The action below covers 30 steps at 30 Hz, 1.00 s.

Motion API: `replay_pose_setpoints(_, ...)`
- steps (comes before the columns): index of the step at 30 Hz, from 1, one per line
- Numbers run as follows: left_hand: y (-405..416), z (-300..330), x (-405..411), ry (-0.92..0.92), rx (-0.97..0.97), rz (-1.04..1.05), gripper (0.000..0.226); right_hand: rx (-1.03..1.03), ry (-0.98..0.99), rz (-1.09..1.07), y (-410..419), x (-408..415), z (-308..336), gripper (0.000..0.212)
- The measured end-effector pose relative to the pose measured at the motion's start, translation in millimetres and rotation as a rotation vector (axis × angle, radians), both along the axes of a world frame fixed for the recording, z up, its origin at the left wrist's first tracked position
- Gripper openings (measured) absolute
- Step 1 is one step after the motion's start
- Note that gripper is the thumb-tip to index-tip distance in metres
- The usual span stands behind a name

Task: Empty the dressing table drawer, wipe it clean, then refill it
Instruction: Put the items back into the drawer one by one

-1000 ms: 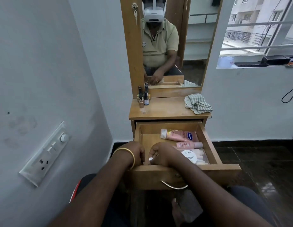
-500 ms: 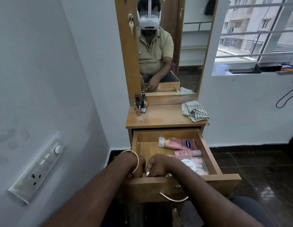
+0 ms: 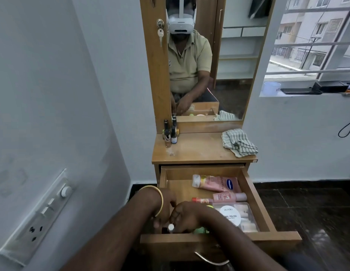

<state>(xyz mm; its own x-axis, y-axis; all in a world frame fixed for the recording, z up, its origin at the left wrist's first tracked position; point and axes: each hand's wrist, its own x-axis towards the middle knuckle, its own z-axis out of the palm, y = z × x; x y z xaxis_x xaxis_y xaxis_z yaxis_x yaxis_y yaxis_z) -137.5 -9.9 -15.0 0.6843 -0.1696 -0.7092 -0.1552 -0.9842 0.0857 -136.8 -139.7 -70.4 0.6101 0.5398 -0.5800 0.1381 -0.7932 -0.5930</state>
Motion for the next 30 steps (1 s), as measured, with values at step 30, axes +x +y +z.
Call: replay_pose_setpoints(30,32,6,133,-1.112,-0.270,0.267,0.032,0.172,-1.109,-0.375,20,173,52,0.026)
